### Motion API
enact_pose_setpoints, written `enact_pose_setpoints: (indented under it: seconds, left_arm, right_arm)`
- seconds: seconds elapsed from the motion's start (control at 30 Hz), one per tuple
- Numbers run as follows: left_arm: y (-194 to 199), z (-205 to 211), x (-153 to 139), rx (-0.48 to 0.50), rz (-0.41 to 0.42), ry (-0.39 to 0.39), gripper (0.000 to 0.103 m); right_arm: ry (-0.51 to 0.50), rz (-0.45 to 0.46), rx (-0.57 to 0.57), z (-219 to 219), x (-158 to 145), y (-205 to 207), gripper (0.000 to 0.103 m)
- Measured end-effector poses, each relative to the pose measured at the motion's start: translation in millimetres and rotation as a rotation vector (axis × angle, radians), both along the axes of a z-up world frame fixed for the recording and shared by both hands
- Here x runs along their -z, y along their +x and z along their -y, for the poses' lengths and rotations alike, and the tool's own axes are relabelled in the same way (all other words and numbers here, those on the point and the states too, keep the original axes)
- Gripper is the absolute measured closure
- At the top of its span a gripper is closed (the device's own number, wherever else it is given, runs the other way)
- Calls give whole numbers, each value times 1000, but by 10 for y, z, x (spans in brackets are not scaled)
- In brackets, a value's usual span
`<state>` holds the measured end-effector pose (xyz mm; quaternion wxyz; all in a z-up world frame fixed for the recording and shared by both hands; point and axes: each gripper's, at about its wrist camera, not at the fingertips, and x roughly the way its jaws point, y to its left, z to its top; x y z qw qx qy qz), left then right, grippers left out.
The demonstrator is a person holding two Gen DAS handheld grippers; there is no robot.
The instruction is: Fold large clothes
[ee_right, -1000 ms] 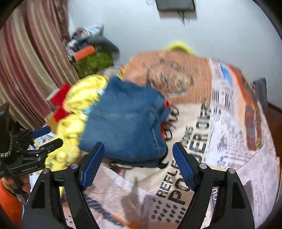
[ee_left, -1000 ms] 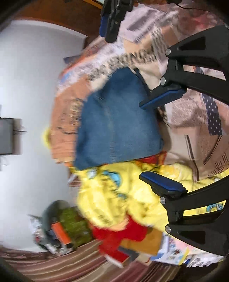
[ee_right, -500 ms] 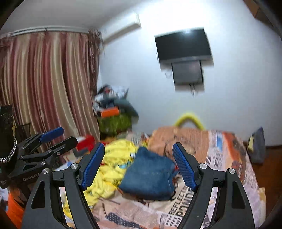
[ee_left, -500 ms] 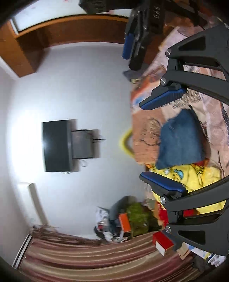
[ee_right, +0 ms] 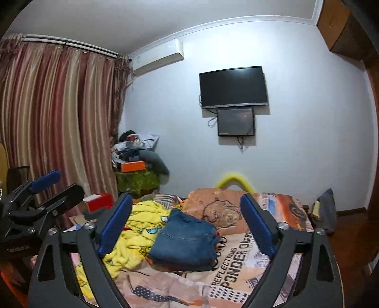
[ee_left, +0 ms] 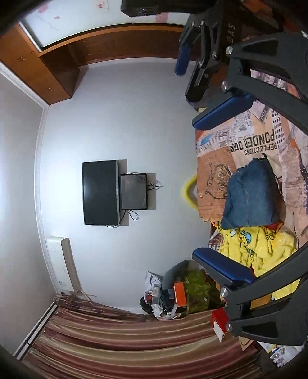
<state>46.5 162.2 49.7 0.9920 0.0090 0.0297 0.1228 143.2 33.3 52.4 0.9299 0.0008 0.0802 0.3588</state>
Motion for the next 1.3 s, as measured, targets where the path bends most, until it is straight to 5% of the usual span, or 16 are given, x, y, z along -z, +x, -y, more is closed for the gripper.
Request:
enact_pose_setpoints:
  seconds: [1.3]
  left_arm:
    - [100,-131,213,-27,-71,-77,1]
  right_arm:
    - [-14,-29,40,101,88,-56,0]
